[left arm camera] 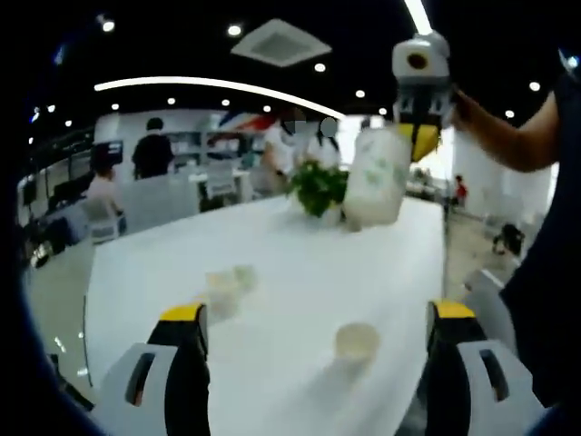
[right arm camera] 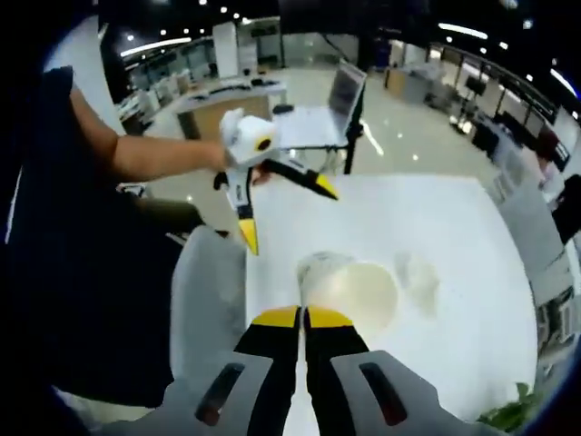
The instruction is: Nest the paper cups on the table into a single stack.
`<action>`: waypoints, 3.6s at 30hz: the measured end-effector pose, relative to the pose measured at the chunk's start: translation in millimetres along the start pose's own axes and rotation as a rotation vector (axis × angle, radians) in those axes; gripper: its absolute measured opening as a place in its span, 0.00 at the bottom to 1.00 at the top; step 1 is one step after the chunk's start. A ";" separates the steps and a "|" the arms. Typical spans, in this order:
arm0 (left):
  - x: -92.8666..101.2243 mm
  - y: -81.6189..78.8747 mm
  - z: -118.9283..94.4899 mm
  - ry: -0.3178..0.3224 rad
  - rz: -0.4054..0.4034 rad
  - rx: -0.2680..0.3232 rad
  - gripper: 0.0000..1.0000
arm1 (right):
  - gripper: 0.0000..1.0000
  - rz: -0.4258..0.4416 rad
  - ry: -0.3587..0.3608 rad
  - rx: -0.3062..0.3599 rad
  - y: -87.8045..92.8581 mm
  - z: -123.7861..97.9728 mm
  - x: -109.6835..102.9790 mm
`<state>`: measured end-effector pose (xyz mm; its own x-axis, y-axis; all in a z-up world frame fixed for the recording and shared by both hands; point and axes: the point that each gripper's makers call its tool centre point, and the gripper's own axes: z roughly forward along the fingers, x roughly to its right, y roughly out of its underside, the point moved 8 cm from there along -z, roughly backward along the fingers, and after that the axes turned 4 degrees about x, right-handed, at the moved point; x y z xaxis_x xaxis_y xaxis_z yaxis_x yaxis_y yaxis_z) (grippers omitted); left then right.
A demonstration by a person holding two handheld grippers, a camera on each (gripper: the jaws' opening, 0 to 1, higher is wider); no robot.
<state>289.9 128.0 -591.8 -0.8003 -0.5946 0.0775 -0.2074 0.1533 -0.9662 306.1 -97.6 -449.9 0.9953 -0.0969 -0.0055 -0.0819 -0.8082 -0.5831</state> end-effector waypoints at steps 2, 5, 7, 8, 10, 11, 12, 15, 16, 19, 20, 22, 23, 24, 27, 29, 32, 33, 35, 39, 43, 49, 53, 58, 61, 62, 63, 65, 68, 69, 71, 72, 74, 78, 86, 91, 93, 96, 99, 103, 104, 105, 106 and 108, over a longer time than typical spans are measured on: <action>-2.0 0.5 -2.8 -0.036 0.030 -0.001 0.99 | 0.00 -0.012 -0.012 -0.082 -5.0 0.2 0.1; -4.1 2.9 -5.7 -0.050 0.021 -0.011 0.99 | 0.00 -0.046 0.017 -0.195 -8.9 5.1 2.2; -3.7 5.7 -7.0 -0.059 0.029 -0.016 0.99 | 0.00 -0.059 0.017 -0.260 -10.1 9.6 1.8; -3.4 6.6 -7.3 -0.061 0.032 -0.020 0.99 | 0.00 -0.061 0.021 -0.279 -11.9 12.5 1.1; -1.3 8.2 -8.2 -0.062 0.034 -0.028 0.99 | 0.00 -0.040 0.020 -0.307 -13.8 16.0 0.4; -1.5 9.2 -8.8 -0.067 0.041 -0.031 0.99 | 0.00 -0.042 0.020 -0.316 -14.2 17.0 0.2; -1.4 9.5 -9.2 -0.067 0.042 -0.031 0.99 | 0.00 -0.044 0.019 -0.323 -15.0 17.8 0.0; -1.7 10.6 -10.1 -0.070 0.031 -0.033 0.99 | 0.00 -0.039 0.013 -0.349 -15.5 19.6 -0.6; -2.0 11.2 -10.5 -0.073 0.032 -0.036 0.99 | 0.00 -0.040 0.013 -0.350 -15.7 19.7 -0.7; -3.1 12.5 -10.9 -0.078 0.026 -0.045 0.99 | 0.00 -0.048 0.015 -0.353 -16.7 20.1 -1.2; -3.1 12.5 -11.0 -0.076 0.027 -0.045 0.99 | 0.00 -0.049 0.014 -0.355 -16.9 20.5 -1.4; -3.9 12.6 -11.3 -0.080 0.032 -0.047 0.99 | 0.00 -0.050 0.016 -0.359 -17.0 21.3 -1.4; -4.7 12.7 -11.4 -0.083 0.038 -0.048 0.99 | 0.00 -0.051 0.018 -0.362 -16.7 21.6 -1.0; -4.9 12.8 -11.5 -0.082 0.037 -0.050 0.99 | 0.00 -0.048 0.020 -0.368 -16.5 22.4 -0.3; -5.5 13.7 -10.8 -0.087 0.037 -0.055 0.99 | 0.00 -0.049 0.023 -0.381 -13.7 25.3 -0.5; -5.5 14.7 -10.5 -0.088 0.035 -0.056 0.99 | 0.00 -0.045 0.027 -0.389 -11.3 28.5 -0.6; -4.3 15.7 -9.9 -0.093 0.034 -0.057 0.99 | 0.00 -0.040 0.034 -0.398 -7.5 35.2 0.6; -4.0 17.2 -9.9 -0.087 0.027 -0.067 0.99 | 0.00 -0.033 0.035 -0.401 -5.2 38.3 1.4; -3.7 17.6 -10.1 -0.096 0.037 -0.070 0.99 | 0.00 -0.020 0.027 -0.403 -1.2 44.7 1.0; -4.6 18.6 -10.2 -0.091 0.017 -0.069 0.99 | 0.00 -0.006 0.012 -0.399 3.9 57.3 -1.9; -4.6 19.8 -9.7 -0.089 0.016 -0.070 0.99 | 0.00 -0.007 0.013 -0.419 9.4 65.8 -4.0; -4.1 21.4 -8.9 -0.088 0.007 -0.069 0.99 | 0.00 0.011 0.008 -0.424 14.7 77.2 -4.2; -3.6 22.1 -8.2 -0.085 0.000 -0.068 0.99 | 0.00 0.013 0.003 -0.427 16.0 83.5 -6.0; -4.3 23.9 -7.9 -0.086 0.001 -0.067 0.99 | 0.00 0.019 0.002 -0.429 18.4 90.3 -5.4; -4.7 25.2 -7.7 -0.085 -0.004 -0.065 0.99 | 0.00 0.031 -0.002 -0.426 20.6 94.3 -5.0; -5.2 25.7 -7.6 -0.086 -0.003 -0.065 0.99 | 0.00 0.032 -0.002 -0.427 21.8 95.9 -4.9; -4.9 25.9 -7.5 -0.086 -0.003 -0.065 0.99 | 0.00 0.035 -0.002 -0.428 22.7 97.1 -4.7; -5.5 27.0 -6.9 -0.087 -0.005 -0.063 0.99 | 0.00 0.040 -0.005 -0.431 24.9 99.8 -4.9; -5.7 27.6 -5.7 -0.086 -0.008 -0.060 0.99 | 0.00 0.041 -0.005 -0.436 27.1 103.4 -5.8; -5.2 27.6 -5.3 -0.085 -0.007 -0.059 0.99 | 0.00 0.043 -0.006 -0.436 27.7 105.0 -5.9; -5.0 28.2 -4.6 -0.082 -0.007 -0.059 0.99 | 0.00 0.045 -0.008 -0.439 28.6 107.1 -6.5; -5.0 28.9 -4.0 -0.079 -0.008 -0.061 0.99 | 0.00 0.045 -0.008 -0.441 28.9 107.9 -7.2; -4.3 28.7 -4.0 -0.079 -0.006 -0.062 0.99 | 0.00 0.046 -0.008 -0.442 29.6 109.9 -7.7; -4.2 29.8 -3.6 -0.075 -0.011 -0.060 0.99 | 0.00 0.048 -0.009 -0.450 32.7 117.5 -9.2; -4.1 33.8 -4.0 -0.073 -0.017 -0.063 0.99 | 0.00 0.065 -0.016 -0.461 39.7 132.0 -10.9; -5.2 36.3 -6.4 -0.076 -0.023 -0.062 0.99 | 0.00 0.079 -0.011 -0.456 43.0 140.1 -8.5; -5.3 37.1 -7.1 -0.077 -0.028 -0.061 0.99 | 0.00 0.085 -0.009 -0.456 44.5 143.3 -7.5; -5.2 37.7 -7.6 -0.079 -0.031 -0.060 0.99 | 0.00 0.091 -0.005 -0.460 47.2 148.6 -6.7; -4.9 38.9 -7.4 -0.080 -0.032 -0.060 0.99 | 0.00 0.102 -0.012 -0.462 50.7 155.2 -7.0; -5.3 39.8 -7.3 -0.082 -0.035 -0.056 0.99 | 0.00 0.104 -0.007 -0.466 54.2 160.9 -7.3; -5.4 40.0 -7.2 -0.082 -0.037 -0.055 0.99 | 0.00 0.104 -0.007 -0.466 54.7 162.1 -6.9; -5.8 40.3 -7.1 -0.083 -0.037 -0.056 0.99 | 0.00 0.107 -0.007 -0.466 55.4 163.8 -6.4; -5.9 40.4 -7.0 -0.084 -0.037 -0.055 0.99 | 0.00 0.109 -0.007 -0.466 56.0 164.8 -6.7; -5.5 40.2 -6.8 -0.083 -0.039 -0.055 0.99 | 0.00 0.114 -0.007 -0.469 58.1 167.3 -6.2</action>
<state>282.2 142.9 -629.4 -0.7420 -0.6641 0.0916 -0.2695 0.1703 -0.9478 303.8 -46.8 -619.7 0.9788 -0.1973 -0.0543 -0.2033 -0.9676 -0.1495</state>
